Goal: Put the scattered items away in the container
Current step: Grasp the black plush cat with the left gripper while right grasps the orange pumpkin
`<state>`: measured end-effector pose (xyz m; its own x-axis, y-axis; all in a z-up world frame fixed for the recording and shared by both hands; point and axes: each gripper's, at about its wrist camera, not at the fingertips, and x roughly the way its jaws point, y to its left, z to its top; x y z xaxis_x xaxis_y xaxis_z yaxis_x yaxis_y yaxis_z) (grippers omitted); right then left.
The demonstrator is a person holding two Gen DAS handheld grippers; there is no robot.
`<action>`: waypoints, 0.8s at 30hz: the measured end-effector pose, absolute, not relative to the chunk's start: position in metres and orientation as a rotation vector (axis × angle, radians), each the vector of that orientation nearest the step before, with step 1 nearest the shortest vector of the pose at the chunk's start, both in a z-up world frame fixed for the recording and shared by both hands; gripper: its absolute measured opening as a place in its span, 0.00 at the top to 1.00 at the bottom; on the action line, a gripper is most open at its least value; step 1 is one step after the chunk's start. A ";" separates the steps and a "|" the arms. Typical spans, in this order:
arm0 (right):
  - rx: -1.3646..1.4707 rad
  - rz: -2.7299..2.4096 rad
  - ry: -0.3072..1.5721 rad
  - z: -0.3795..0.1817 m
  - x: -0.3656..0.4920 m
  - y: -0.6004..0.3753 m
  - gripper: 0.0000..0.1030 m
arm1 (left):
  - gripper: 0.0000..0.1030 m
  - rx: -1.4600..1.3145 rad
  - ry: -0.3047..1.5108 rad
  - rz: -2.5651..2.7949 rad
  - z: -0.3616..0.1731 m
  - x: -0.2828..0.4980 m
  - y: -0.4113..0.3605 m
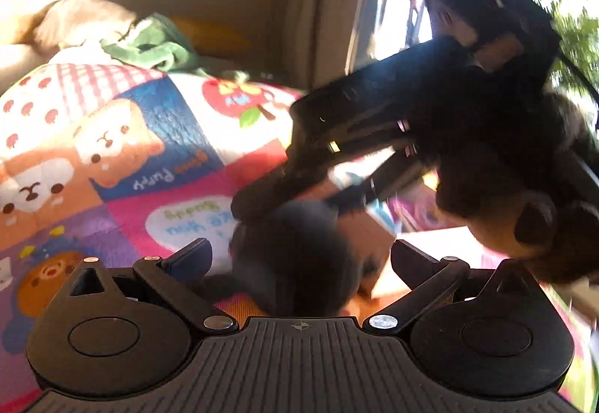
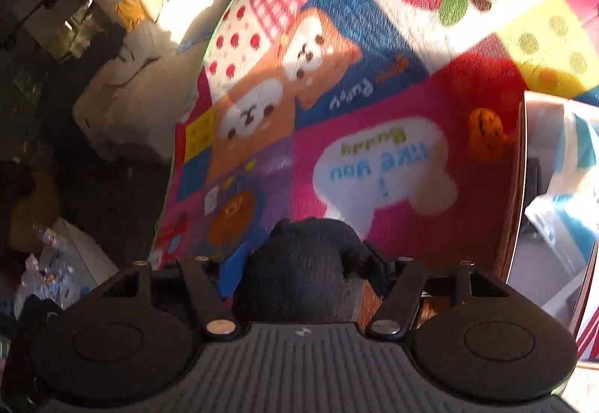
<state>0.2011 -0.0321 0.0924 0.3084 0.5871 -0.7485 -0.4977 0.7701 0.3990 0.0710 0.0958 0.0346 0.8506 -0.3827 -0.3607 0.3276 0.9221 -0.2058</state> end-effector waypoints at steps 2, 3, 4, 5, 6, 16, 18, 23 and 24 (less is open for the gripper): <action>0.055 0.689 0.995 0.095 0.200 -0.031 0.35 | 0.00 -0.128 0.456 -0.373 0.026 0.075 0.092; 0.044 0.660 0.978 0.096 0.203 -0.032 0.35 | 0.00 -0.129 0.479 -0.365 0.023 0.079 0.092; 0.029 0.625 0.962 0.098 0.209 -0.032 0.35 | 0.00 -0.140 0.493 -0.371 0.022 0.082 0.093; 0.004 0.587 0.947 0.100 0.216 -0.031 0.36 | 0.00 -0.158 0.496 -0.380 0.021 0.084 0.095; -0.033 0.546 0.928 0.101 0.223 -0.029 0.40 | 0.00 -0.176 0.495 -0.386 0.022 0.084 0.097; -0.442 0.211 0.959 0.050 0.321 0.025 0.54 | 0.00 -0.331 0.546 -0.397 0.008 0.099 0.113; -0.503 0.153 0.968 0.039 0.328 0.031 0.56 | 0.00 -0.339 0.546 -0.398 0.007 0.100 0.114; -0.614 0.126 0.933 0.032 0.325 0.036 0.71 | 0.00 -0.324 0.532 -0.432 0.006 0.099 0.112; -0.604 0.139 0.931 0.036 0.321 0.033 0.71 | 0.00 -0.327 0.530 -0.435 0.006 0.098 0.113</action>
